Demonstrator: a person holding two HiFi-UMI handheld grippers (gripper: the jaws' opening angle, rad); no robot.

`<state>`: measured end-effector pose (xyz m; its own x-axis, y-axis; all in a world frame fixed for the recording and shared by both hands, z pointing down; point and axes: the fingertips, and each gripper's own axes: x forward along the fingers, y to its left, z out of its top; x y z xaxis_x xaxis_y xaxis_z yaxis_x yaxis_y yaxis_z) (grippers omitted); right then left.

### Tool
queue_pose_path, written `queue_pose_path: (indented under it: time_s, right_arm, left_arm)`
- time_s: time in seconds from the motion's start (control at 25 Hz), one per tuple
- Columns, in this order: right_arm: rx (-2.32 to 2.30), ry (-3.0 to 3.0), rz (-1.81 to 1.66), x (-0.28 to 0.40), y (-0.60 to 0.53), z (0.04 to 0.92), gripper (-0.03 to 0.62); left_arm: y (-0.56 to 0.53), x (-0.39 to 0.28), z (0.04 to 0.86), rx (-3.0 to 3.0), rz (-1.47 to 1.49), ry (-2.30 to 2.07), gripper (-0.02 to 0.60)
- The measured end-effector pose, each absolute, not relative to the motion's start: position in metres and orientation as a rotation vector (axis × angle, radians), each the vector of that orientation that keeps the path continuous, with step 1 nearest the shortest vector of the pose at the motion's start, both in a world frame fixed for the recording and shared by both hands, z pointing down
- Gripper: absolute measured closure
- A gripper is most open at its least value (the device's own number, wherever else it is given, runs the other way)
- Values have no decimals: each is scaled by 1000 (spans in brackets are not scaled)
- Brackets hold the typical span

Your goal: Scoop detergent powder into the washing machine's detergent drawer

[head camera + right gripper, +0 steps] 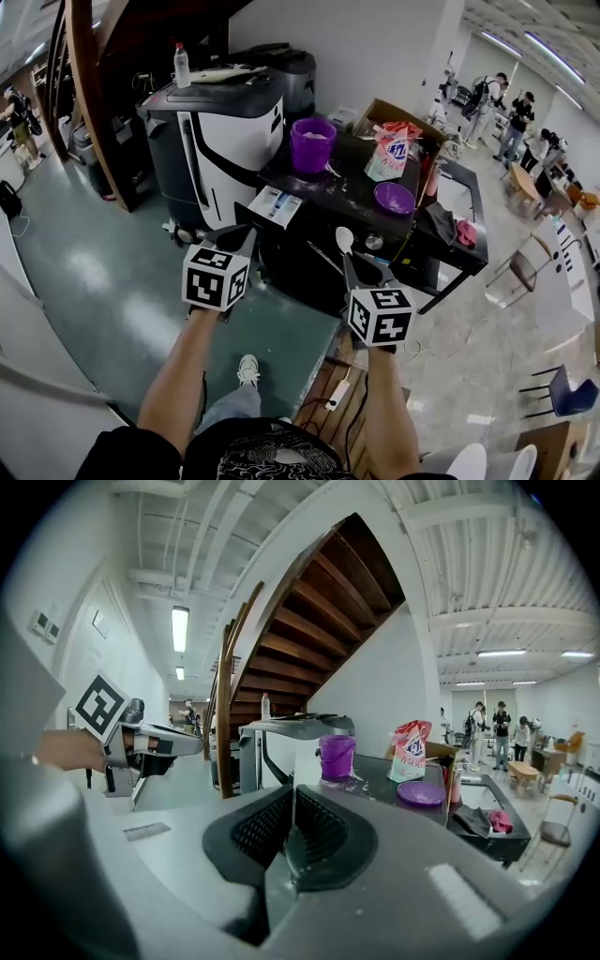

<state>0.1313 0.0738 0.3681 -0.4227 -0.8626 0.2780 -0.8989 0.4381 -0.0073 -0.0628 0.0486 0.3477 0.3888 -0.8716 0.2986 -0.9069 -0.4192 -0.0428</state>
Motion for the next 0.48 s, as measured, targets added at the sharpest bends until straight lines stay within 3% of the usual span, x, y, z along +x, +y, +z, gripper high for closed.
queue_pose_path:
  time_s: [0.48]
  right_arm:
    - [1536,-2431,224,120,4,378,557]
  left_arm:
    - [-29,-67,361,2528,425,-1572,581]
